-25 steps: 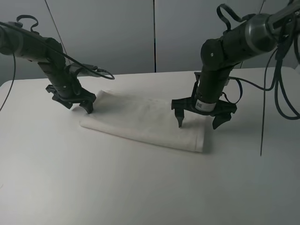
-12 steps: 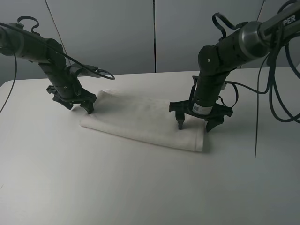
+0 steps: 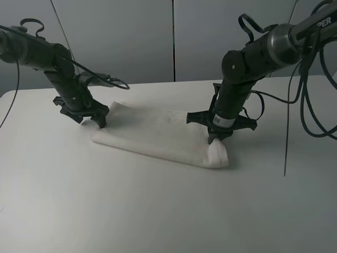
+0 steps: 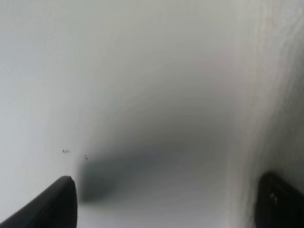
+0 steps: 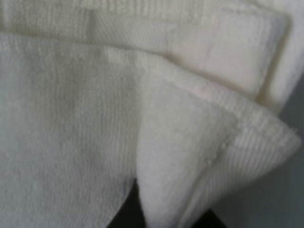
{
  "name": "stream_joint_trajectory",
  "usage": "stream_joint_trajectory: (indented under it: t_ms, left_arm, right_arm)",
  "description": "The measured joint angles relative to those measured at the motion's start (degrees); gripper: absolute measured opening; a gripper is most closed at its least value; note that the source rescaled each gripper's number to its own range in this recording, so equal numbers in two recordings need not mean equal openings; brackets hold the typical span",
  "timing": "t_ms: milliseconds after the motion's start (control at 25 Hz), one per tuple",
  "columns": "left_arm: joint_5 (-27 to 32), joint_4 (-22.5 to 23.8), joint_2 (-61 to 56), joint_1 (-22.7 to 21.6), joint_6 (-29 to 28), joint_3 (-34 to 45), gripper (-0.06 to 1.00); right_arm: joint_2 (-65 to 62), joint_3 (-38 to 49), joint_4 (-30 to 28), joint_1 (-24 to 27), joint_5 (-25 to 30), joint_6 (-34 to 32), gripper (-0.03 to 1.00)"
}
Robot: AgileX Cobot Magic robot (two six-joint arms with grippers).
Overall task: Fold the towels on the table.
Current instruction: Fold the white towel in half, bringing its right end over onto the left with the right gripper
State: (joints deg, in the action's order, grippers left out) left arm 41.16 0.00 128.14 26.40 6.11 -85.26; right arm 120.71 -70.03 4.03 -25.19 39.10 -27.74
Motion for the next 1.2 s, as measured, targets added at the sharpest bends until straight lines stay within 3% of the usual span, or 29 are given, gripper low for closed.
stream_joint_trajectory:
  t_ms: [320,600,800,960,1200]
  left_arm:
    - [0.0,0.0,0.0,0.0,0.0,0.0,0.96]
    - [0.0,0.0,0.0,0.0,0.0,0.0,0.96]
    - [0.0,0.0,0.0,0.0,0.0,0.0,0.96]
    - [0.0,0.0,0.0,0.0,0.0,0.0,0.96]
    - [0.0,0.0,0.0,0.0,0.0,0.0,0.96]
  right_arm:
    - [-5.1,0.0,3.3,0.0,1.9,4.5,0.01]
    - [-9.1,-1.0,22.6,0.0,2.1,18.3,0.01]
    - [-9.1,-1.4,37.7,0.0,-1.1,28.1,0.01]
    - [-9.1,-1.4,44.1,-1.0,-4.0,32.2,0.01]
    - [-7.4,-5.3,46.8,-4.8,-7.2,33.3,0.01]
